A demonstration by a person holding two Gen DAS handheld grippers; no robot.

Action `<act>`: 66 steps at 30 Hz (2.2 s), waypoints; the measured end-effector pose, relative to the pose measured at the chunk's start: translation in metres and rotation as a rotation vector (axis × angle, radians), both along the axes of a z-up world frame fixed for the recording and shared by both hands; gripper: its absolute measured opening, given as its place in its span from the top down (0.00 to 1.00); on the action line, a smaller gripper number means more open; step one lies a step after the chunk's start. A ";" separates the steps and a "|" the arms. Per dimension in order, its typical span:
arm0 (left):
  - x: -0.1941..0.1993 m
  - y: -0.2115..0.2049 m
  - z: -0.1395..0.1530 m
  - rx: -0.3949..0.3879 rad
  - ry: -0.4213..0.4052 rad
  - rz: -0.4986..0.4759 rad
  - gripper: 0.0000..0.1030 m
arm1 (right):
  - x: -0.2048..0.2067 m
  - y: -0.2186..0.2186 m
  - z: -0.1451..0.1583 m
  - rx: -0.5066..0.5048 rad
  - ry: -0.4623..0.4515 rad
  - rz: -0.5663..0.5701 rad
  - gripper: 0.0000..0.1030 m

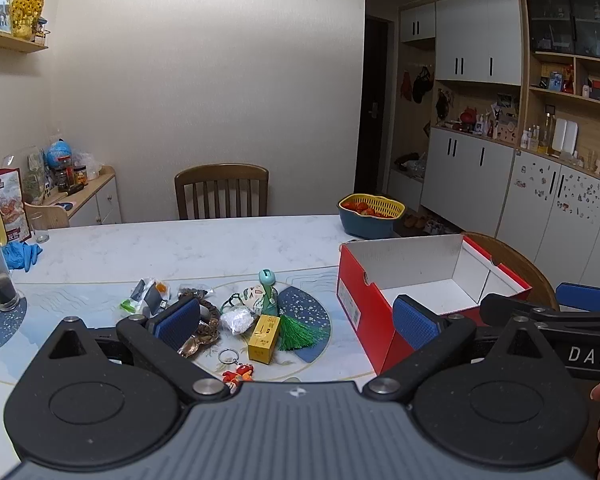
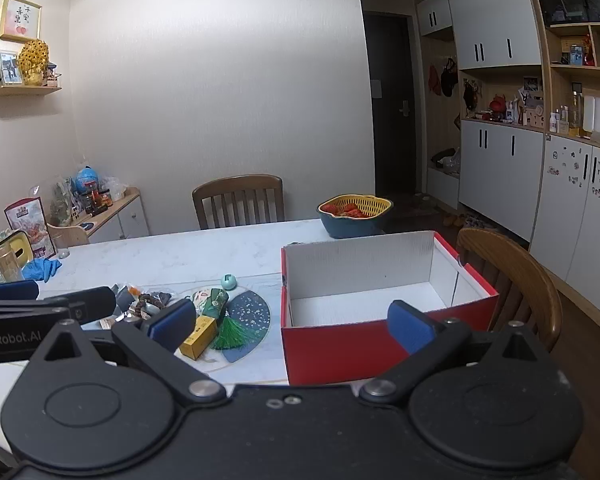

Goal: Organize objects
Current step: 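Move both tools toward the cluttered items on the table, then close left tool on the rabbit-face plush charm while right tool approaches the pale green bar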

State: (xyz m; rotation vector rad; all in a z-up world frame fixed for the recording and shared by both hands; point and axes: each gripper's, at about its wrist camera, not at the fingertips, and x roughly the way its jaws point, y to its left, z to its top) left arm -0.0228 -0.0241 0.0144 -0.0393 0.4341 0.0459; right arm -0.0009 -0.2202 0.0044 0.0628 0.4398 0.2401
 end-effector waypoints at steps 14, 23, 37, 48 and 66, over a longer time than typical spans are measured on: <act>-0.001 0.001 0.000 -0.007 0.014 0.009 0.00 | -0.001 0.000 0.001 0.001 -0.005 0.006 0.01; 0.003 0.009 0.000 -0.003 0.006 0.023 0.00 | 0.000 0.001 0.000 0.001 -0.002 0.007 0.01; 0.034 0.056 -0.011 -0.037 0.040 0.020 0.00 | 0.028 0.045 -0.009 -0.036 0.035 0.015 0.01; 0.074 0.110 -0.025 -0.064 0.086 -0.008 0.00 | 0.056 0.092 -0.026 -0.078 0.092 0.016 0.01; 0.128 0.138 -0.100 -0.054 0.302 -0.234 0.03 | 0.113 0.138 -0.100 -0.186 0.321 0.027 0.12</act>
